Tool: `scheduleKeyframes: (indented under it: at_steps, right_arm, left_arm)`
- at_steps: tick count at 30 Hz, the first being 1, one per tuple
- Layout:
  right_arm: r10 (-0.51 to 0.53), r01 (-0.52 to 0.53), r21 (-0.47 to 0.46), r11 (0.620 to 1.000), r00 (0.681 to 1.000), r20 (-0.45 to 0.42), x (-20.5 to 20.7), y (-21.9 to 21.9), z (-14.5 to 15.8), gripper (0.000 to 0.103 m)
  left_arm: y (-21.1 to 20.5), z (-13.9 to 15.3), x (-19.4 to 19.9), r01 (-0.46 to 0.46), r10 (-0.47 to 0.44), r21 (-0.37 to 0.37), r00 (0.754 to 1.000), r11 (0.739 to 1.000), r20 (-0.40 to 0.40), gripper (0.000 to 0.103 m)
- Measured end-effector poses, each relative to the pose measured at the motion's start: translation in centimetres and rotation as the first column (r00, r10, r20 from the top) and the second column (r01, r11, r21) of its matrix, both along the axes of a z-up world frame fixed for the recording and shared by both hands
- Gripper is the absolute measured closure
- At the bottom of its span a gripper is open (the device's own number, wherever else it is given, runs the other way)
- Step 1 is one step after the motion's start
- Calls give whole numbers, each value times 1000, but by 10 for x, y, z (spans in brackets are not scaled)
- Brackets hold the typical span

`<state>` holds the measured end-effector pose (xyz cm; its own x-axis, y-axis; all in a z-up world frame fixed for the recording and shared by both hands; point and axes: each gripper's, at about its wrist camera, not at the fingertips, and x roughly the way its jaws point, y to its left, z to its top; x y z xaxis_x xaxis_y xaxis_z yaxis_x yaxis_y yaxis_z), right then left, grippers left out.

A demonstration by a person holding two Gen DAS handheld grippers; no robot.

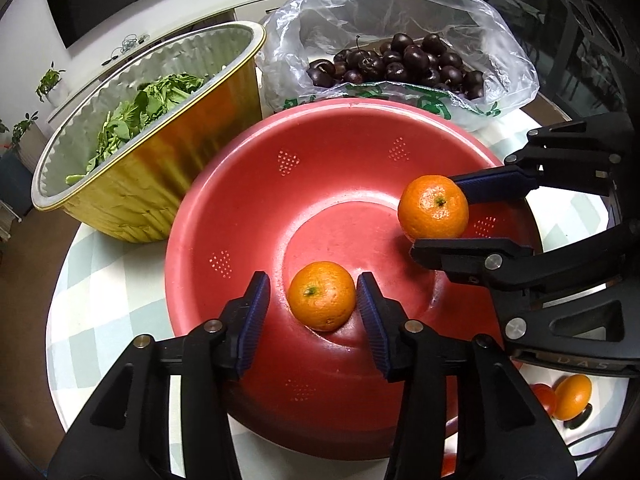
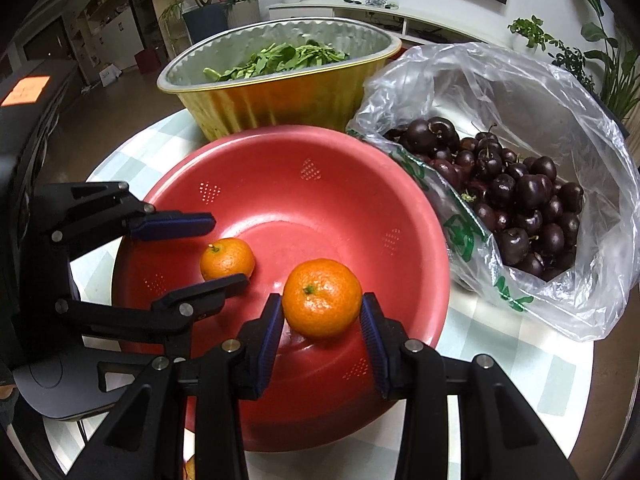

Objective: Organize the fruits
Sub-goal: 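Carry both tangerines into the red bowl and open both tools, then grasp a dark plum with the right tool while the left tool grasps a brown pear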

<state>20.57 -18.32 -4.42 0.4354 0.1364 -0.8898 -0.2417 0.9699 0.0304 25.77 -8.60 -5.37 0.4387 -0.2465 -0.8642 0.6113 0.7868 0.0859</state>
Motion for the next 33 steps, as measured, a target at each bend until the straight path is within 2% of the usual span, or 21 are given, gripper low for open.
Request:
scheduleKeyframes:
  at_steps: [3, 6, 8, 11, 12, 15, 20, 25, 29, 31, 33]
  right_arm:
    - [2, -2, 5, 1000, 1000, -3, -1, -1, 1, 60]
    - [9, -9, 6, 1000, 1000, 10, -4, -2, 5, 53]
    - [5, -5, -1, 1000, 1000, 26, -7, -3, 9, 44]
    - [-3, 2, 23, 1000, 999, 42, -16, -6, 19, 39]
    - [-5, 4, 30, 1000, 999, 54, -20, -7, 23, 38]
    - [-14, 7, 73, 997, 995, 97, -43, -14, 40, 37]
    - [-53, 24, 161, 987, 983, 178, -100, -32, 64, 33]
    - [-87, 45, 216, 975, 978, 192, -166, -42, 61, 32]
    - [-88, 49, 211, 976, 980, 181, -211, -44, 48, 33]
    - [-78, 43, 215, 976, 984, 158, -230, -42, 39, 35]
    - [-78, 48, 207, 977, 987, 141, -242, -39, 30, 39]
  left_arm:
    - [4, 4, -1, -7, 7, 3, 1000, 1000, 8, 52]
    - [11, 10, -4, -9, 9, -15, 1000, 1000, 7, 50]
    - [16, 17, -10, -17, 17, -19, 1000, 1000, 18, 42]
    - [25, 31, -23, -21, 24, -58, 999, 998, 37, 30]
    - [31, 38, -30, -24, 28, -82, 998, 996, 48, 29]
    - [42, 52, -50, -29, 38, -134, 997, 991, 66, 26]
    - [65, 62, -99, -22, 35, -216, 998, 976, 57, 4]
    - [79, 48, -157, 9, -3, -206, 1000, 978, 30, 2]
    - [90, 33, -199, 48, -47, -171, 999, 984, 8, 2]
    - [94, 24, -217, 30, -31, -142, 999, 989, -6, 2]
    - [98, 16, -230, 1, -4, -145, 1000, 989, -17, 2]
